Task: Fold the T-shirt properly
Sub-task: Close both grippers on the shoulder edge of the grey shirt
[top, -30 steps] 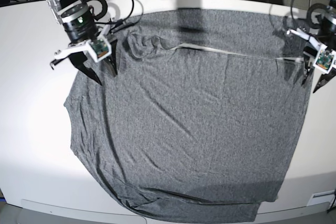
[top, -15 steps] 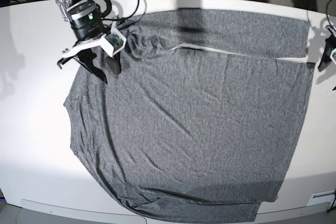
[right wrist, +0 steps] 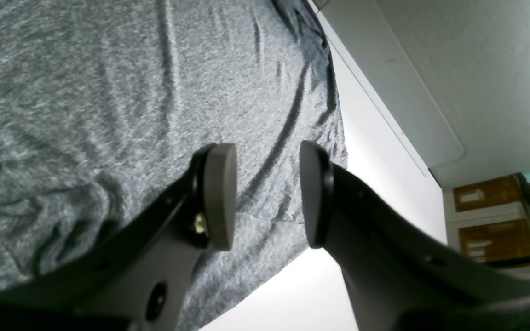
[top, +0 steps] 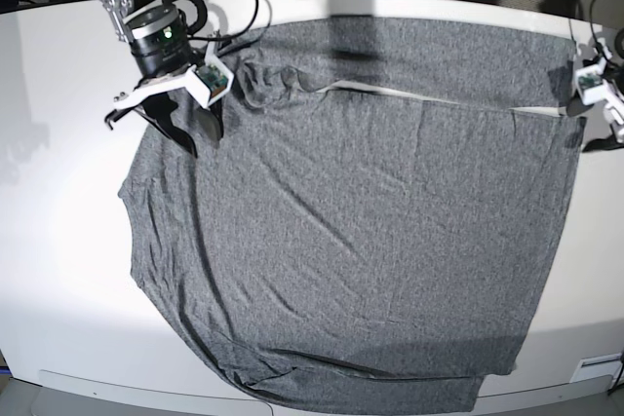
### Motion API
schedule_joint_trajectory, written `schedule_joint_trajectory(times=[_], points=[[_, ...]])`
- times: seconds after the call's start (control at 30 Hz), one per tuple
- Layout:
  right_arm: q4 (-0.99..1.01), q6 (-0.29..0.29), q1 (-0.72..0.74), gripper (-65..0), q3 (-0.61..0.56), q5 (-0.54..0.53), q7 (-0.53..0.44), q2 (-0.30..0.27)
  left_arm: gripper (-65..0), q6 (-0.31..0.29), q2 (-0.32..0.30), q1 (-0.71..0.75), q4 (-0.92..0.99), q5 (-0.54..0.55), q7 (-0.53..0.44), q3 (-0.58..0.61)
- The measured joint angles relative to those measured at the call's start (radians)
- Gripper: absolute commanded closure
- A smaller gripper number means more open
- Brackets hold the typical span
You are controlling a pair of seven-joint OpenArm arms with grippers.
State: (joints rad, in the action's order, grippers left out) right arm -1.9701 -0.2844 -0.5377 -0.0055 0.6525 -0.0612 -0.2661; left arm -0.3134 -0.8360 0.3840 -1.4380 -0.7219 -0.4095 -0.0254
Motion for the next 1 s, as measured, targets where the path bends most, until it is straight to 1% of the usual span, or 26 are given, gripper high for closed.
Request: schedule_joint_trajectory(times=[0.03, 0.13, 0.33, 0.37, 0.43, 0.47, 0.53, 0.57, 0.7, 0.73, 0.77, 0.87, 0.9, 0.93, 1.0], points=[[0.000, 0.000, 0.000, -23.1, 0.000, 0.000, 0.002, 0.000, -38.6, 0.021, 0.002, -0.017, 0.018, -0.026, 0.001, 0.028], [0.000, -0.001, -0.005, -23.2, 0.000, 0.000, 0.002, 0.002, -38.2, 0.037, 0.002, -0.077, 0.074, -0.087, -0.007, 0.072], [0.000, -0.001, -0.013, -23.1, 0.000, -0.001, 0.002, 0.014, -38.2, 0.055, -0.010, -0.155, 0.224, -0.073, -0.011, 0.164], [0.000, 0.000, -0.011, -23.1, 0.000, -0.001, 0.002, 0.014, -38.2, 0.056, -0.011, -0.172, 0.246, -0.101, -0.010, 0.185], [0.000, 0.000, -0.011, -23.1, 0.001, -0.001, 0.003, 0.012, -38.2, 0.071, -0.012, -0.204, 0.277, -0.156, -0.010, 0.228], [0.000, 0.001, -0.011, -23.1, 0.001, -0.001, 0.003, 0.011, -38.2, 0.081, -0.013, -0.215, 0.289, -0.166, -0.011, 0.248], [0.000, 0.000, -0.011, -23.1, 0.001, -0.001, 0.003, 0.012, -38.2, 0.136, -0.014, -0.234, 0.309, -0.177, -0.011, 0.288], [0.000, -0.001, -0.011, -23.1, 0.001, -0.001, 0.002, 0.013, -38.2, 0.151, -0.014, -0.244, 0.317, -0.176, -0.010, 0.304], [0.000, -0.001, -0.011, -23.1, 0.001, -0.001, 0.003, 0.013, -37.7, 0.153, -0.009, -0.288, 0.325, -0.176, -0.002, 0.348], [0.000, -0.001, -0.011, -23.1, 0.001, -0.001, 0.003, 0.014, -34.6, 0.154, -0.006, -0.291, 0.325, -0.176, -0.003, 0.348], [0.000, -0.001, -0.011, -23.1, 0.001, -0.001, 0.003, 0.014, -28.8, 0.153, -0.006, -0.290, 0.326, -0.177, -0.002, 0.348], [0.000, 0.000, -0.011, -23.1, 0.001, -0.001, 0.002, 0.014, -4.8, 0.127, -0.003, -0.286, 0.329, -0.185, -0.002, 0.354], [0.000, -0.001, -0.011, -23.1, 0.001, -0.001, 0.003, 0.014, 0.0, 0.127, 0.000, -0.283, 0.331, -0.188, 0.002, 0.354], [0.000, -0.001, -0.011, -23.1, 0.001, -0.007, 0.002, 0.014, 0.0, 0.131, 0.001, -0.281, 0.332, -0.187, 0.005, 0.354], [0.000, -0.008, -0.011, -23.2, 0.001, -0.129, 0.037, 0.014, 0.0, 0.129, 0.000, -0.282, 0.331, -0.187, 0.003, 0.355]])
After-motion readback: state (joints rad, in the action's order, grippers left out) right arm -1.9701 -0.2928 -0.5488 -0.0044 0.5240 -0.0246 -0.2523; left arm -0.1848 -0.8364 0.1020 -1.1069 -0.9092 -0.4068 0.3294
